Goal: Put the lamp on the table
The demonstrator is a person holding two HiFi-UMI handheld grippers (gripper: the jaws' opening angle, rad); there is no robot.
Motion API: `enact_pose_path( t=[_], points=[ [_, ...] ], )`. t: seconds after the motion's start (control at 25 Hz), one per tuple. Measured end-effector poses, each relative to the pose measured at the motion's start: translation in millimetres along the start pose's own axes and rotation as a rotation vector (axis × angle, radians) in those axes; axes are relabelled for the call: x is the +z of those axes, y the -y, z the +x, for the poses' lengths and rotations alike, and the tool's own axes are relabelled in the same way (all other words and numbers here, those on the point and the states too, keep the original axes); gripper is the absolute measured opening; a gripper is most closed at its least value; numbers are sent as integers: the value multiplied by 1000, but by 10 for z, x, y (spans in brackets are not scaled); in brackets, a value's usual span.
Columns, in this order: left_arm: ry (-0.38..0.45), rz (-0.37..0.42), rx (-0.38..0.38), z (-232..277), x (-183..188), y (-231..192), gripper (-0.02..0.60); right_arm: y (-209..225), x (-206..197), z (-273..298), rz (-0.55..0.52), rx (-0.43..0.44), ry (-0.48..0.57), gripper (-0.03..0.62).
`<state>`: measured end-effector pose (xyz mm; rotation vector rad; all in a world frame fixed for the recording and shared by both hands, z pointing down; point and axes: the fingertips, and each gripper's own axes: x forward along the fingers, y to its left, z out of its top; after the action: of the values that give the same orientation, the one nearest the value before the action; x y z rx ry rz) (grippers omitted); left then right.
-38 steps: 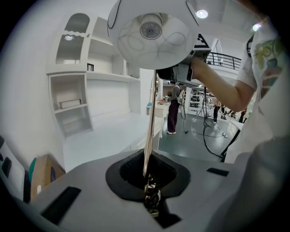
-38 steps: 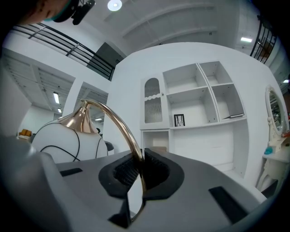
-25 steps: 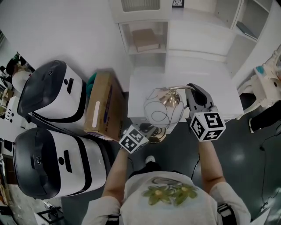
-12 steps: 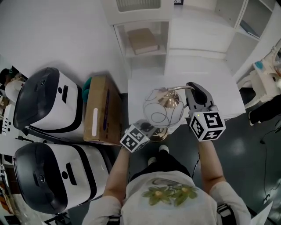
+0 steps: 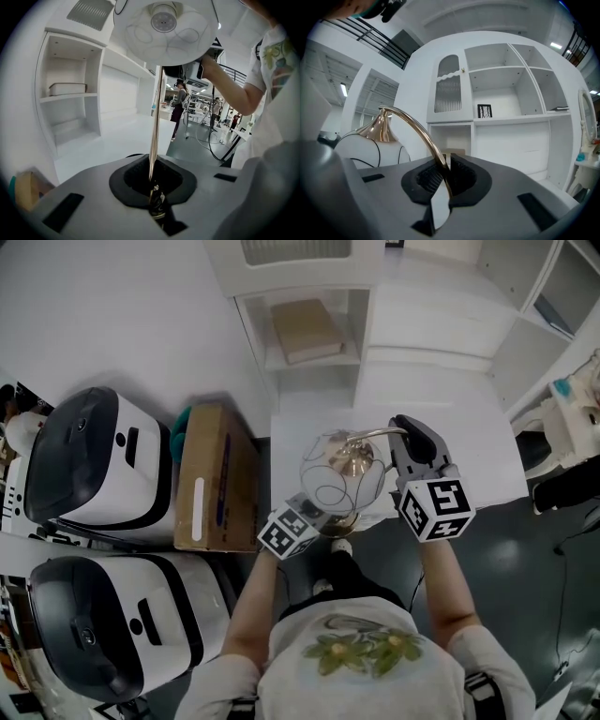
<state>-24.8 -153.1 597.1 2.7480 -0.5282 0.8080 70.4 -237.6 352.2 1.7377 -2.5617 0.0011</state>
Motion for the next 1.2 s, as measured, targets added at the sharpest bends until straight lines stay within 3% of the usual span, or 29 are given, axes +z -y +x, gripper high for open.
enact_pose_path(
  t=[0.64,1.04,1.2],
  points=[
    [49,-46,32,394,313,-534,37,305,89,616,-4,49,21,55],
    [39,-65,85,468,264,-786,38,425,130,760,23,45,45,71],
    [72,-82,111,382,264,-860,38,451,141,803,33,39,45,71]
  ],
)
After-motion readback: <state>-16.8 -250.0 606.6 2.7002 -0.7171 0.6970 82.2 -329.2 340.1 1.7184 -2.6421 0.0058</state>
